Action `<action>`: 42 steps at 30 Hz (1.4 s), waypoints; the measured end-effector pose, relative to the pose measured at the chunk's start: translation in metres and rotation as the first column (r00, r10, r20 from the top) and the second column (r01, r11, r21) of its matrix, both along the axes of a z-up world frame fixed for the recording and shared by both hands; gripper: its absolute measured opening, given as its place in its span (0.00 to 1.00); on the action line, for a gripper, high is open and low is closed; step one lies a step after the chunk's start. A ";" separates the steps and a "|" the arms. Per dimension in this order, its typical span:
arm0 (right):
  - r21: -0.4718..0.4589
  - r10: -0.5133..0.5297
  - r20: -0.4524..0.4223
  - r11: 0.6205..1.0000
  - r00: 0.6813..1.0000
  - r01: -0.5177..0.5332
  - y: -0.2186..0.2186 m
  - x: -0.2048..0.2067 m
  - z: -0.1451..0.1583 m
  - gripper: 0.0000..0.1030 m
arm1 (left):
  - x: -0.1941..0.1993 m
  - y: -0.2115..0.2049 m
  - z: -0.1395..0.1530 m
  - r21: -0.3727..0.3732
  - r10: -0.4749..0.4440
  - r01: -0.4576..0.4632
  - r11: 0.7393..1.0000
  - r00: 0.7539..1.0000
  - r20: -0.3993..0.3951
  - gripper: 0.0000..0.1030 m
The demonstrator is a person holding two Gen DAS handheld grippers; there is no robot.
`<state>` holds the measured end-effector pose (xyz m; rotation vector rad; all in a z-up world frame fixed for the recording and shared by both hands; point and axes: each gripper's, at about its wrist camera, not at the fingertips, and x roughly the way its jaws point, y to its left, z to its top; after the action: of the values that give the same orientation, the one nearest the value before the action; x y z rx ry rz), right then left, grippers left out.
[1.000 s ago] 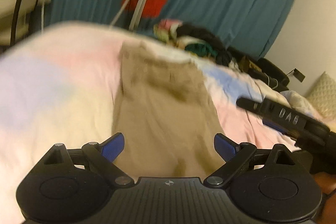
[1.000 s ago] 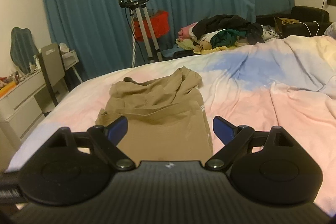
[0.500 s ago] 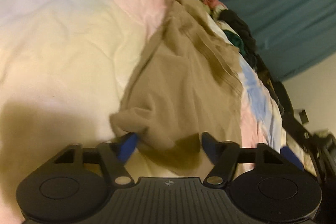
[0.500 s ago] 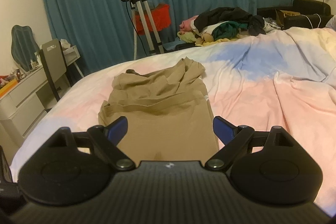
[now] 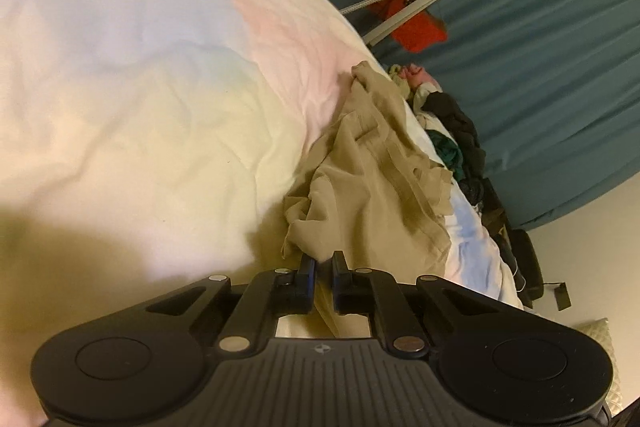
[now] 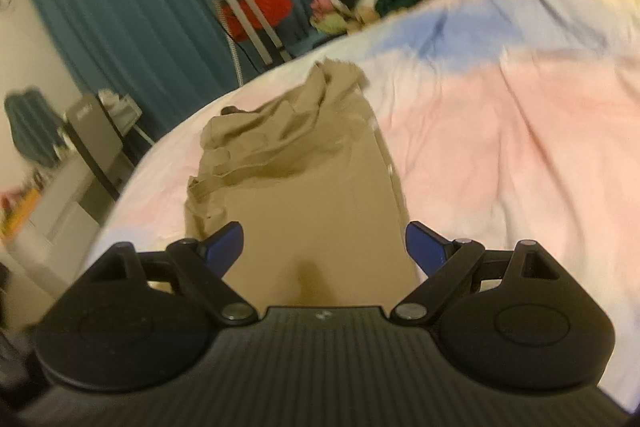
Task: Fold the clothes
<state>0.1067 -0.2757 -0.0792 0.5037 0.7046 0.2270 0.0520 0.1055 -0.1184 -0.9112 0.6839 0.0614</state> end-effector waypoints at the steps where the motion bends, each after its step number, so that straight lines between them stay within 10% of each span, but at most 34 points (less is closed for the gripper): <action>1: 0.038 -0.003 -0.025 0.999 1.000 0.004 -0.004 -0.001 -0.003 0.87 | 0.000 0.001 -0.001 -0.009 0.000 0.000 1.000 1.000 -0.012 0.09; 5: 0.191 0.003 -0.122 0.981 0.993 0.020 -0.014 -0.007 -0.017 0.87 | -0.002 0.005 -0.007 -0.040 0.005 -0.008 0.999 0.998 -0.057 0.17; 8: 0.292 0.022 -0.177 0.956 0.984 0.031 -0.017 -0.011 -0.027 0.87 | 0.000 0.003 -0.010 -0.040 -0.006 0.002 0.999 0.995 -0.099 0.45; 12: 0.441 0.056 -0.256 0.895 0.965 0.065 -0.021 -0.015 -0.044 0.88 | 0.007 -0.003 -0.020 -0.096 -0.057 0.045 0.994 0.990 -0.128 0.49; 20: 0.567 -0.025 -0.379 0.784 0.925 0.253 -0.025 -0.015 -0.082 0.86 | 0.020 0.004 -0.034 -0.162 -0.002 -0.016 0.987 0.994 -0.112 0.20; 30: 0.505 -0.179 -0.315 0.800 0.932 0.325 -0.030 -0.010 -0.077 0.11 | 0.018 0.004 -0.017 -0.165 -0.005 0.005 0.986 1.000 -0.001 0.07; 42: 0.531 -0.124 -0.045 0.837 0.991 0.129 -0.043 -0.059 -0.008 0.07 | -0.050 -0.003 0.047 -0.127 0.019 0.006 0.992 0.981 0.193 0.05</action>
<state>0.0475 -0.3185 -0.0872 1.0852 0.6081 0.2981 0.0016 0.1022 -0.0711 -1.0268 0.5075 -0.0655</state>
